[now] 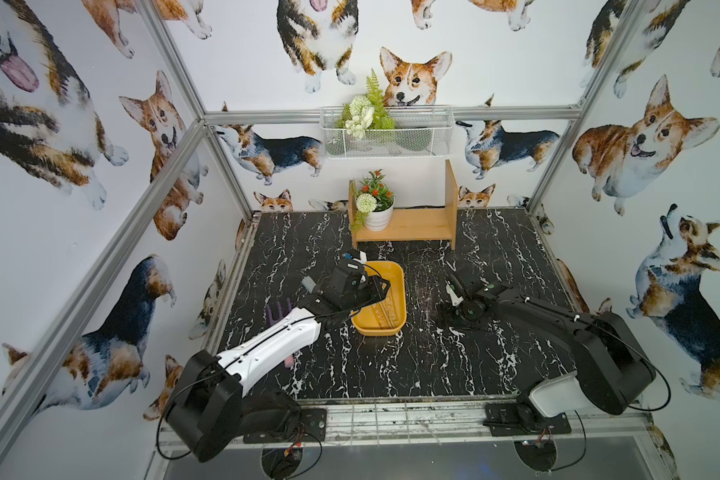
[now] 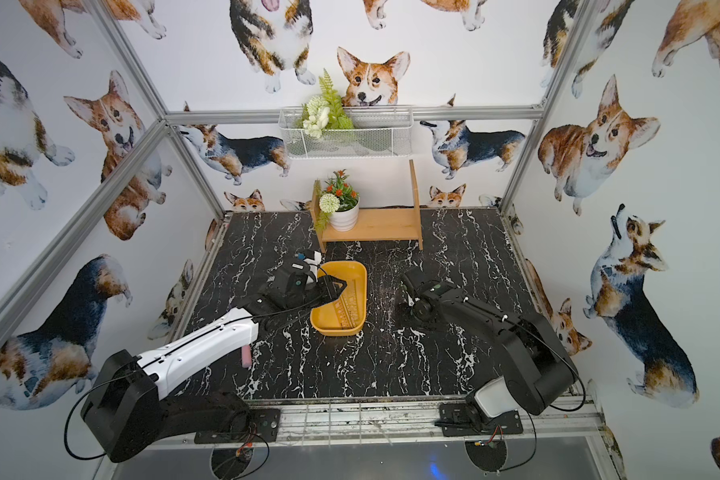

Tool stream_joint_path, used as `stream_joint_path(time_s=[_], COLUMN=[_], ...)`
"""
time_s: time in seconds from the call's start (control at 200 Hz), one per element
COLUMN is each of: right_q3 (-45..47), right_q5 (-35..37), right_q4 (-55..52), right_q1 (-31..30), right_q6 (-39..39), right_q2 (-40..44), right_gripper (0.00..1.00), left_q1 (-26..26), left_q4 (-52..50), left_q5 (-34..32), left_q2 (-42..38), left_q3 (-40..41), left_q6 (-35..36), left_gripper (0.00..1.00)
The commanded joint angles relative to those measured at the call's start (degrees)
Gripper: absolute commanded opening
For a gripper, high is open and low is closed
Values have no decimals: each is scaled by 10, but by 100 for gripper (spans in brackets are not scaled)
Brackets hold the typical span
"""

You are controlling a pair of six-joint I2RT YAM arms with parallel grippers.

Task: Put the scattered rulers into the storage box
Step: Adjust the ruler at the center of the board.

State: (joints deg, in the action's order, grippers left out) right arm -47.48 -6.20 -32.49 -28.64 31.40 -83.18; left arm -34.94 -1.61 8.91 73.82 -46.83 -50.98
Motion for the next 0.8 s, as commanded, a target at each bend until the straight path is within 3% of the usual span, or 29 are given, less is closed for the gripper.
stream_joint_path(time_s=[0.0,0.45,0.796], right_q3=[9,39,6], right_q5=[0,-11,-8], right_q4=[13,37,45], right_q1=[-1,43,73], right_q6=[8,-1,-24], right_q2=[-1,-6,-51], right_gripper=[74,77,79], left_q1=[-2,-4,-4], left_q4=[-8,-12,-11], left_q5=[-10,-15,-15], left_q2=[-8,-17,-12], left_q3=[3,9,12], left_q6=[-2,-6,-5], left_gripper=[37,37,37])
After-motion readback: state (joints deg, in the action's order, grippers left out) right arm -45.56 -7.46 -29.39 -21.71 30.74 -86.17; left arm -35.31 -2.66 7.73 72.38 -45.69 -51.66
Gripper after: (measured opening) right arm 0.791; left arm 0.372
